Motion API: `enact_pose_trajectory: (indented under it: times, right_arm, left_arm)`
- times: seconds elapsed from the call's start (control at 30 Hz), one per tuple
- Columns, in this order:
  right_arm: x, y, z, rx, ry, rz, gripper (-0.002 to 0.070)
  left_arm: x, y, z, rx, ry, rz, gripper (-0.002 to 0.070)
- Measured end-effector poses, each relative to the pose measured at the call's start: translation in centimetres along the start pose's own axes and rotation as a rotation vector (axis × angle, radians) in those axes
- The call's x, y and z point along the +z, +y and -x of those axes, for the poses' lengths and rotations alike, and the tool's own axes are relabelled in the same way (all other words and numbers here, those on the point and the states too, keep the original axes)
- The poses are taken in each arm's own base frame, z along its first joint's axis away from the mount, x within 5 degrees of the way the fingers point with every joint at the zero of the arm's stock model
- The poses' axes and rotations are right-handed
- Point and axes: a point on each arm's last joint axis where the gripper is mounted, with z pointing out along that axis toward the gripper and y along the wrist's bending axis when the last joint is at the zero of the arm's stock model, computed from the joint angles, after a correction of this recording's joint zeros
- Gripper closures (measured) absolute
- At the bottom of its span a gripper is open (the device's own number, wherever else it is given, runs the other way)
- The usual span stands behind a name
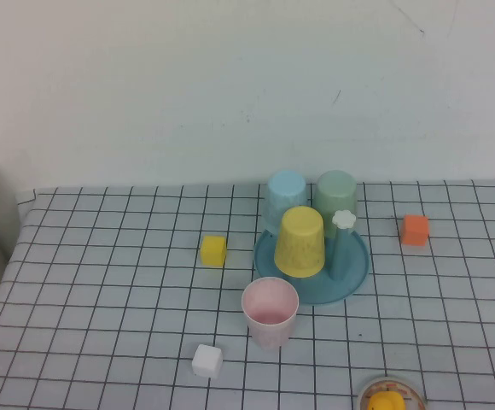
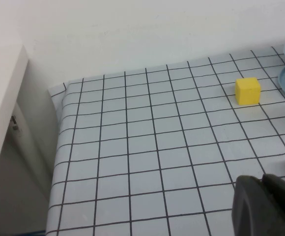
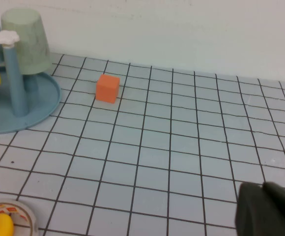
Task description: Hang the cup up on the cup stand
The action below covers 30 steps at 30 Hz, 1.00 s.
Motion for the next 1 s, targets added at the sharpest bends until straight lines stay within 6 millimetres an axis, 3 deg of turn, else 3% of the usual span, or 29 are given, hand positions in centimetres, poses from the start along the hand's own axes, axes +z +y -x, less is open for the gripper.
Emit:
enact_pose_trajectory:
  times: [1.0]
  right_arm:
    - [0.00, 0.00, 0.00, 0.000, 0.000, 0.000, 0.0678]
  left_arm:
    - [0.00, 0.08, 0.00, 0.023, 0.000, 0.008, 0.0676]
